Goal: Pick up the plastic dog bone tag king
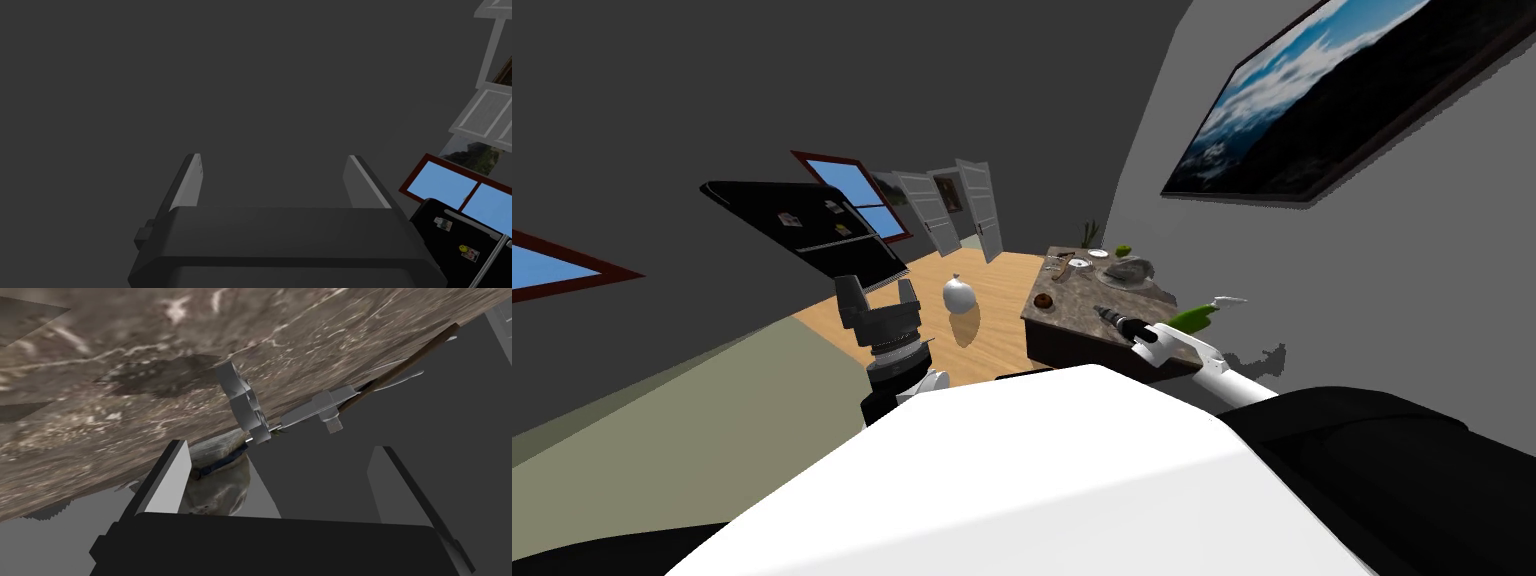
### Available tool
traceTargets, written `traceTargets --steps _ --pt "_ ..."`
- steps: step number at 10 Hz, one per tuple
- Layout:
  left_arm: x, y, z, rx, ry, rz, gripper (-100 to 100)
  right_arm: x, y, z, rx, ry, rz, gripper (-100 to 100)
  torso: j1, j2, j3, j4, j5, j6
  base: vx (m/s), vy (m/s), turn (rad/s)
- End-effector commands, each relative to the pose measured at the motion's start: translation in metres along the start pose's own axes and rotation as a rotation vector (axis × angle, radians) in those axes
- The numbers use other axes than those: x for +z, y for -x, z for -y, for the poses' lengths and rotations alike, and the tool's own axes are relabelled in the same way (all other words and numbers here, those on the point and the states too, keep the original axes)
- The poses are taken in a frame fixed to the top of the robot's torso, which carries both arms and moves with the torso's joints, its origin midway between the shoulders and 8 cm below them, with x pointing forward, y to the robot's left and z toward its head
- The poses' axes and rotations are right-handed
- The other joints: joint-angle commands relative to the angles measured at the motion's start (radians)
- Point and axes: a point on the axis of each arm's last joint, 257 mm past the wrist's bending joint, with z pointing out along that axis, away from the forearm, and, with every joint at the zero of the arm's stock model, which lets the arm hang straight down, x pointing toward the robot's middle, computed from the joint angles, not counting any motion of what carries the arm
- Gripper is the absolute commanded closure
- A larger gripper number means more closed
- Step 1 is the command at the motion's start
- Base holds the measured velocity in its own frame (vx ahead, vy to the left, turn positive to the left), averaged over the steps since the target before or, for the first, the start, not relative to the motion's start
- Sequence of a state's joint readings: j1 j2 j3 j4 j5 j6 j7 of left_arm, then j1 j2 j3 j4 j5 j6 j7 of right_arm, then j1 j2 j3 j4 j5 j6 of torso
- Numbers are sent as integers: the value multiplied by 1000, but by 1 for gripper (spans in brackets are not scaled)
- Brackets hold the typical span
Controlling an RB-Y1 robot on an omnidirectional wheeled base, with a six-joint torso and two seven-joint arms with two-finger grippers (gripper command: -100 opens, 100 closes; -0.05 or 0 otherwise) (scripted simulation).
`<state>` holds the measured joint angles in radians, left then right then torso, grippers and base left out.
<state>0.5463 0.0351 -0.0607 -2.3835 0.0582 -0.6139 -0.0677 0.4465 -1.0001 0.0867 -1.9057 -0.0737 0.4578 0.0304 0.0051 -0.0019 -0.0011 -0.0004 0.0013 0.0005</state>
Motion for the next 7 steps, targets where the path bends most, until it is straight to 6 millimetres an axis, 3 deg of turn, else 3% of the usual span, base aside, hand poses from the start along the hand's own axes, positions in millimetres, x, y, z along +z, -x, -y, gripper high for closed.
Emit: traceTargets --steps 1,2,3,7 --pt "0 0 0 0 0 0 0 1 7 15 -36 -31 -5 -100 0 0 0 0 0 0 55 68 28" --pt "0 0 0 0 0 0 0 -1 8 32 -72 -71 -16 -100 -1 0 0 0 0 0 29 67 54" --pt "0 0 0 0 0 0 0 -1 10 32 -78 -72 -15 -100 -1 1 1 0 0 0 20 46 34" --pt "0 0 0 0 0 0 0 -14 22 86 -229 -200 -56 -100 -1 1 0 0 0 0 51 61 81"
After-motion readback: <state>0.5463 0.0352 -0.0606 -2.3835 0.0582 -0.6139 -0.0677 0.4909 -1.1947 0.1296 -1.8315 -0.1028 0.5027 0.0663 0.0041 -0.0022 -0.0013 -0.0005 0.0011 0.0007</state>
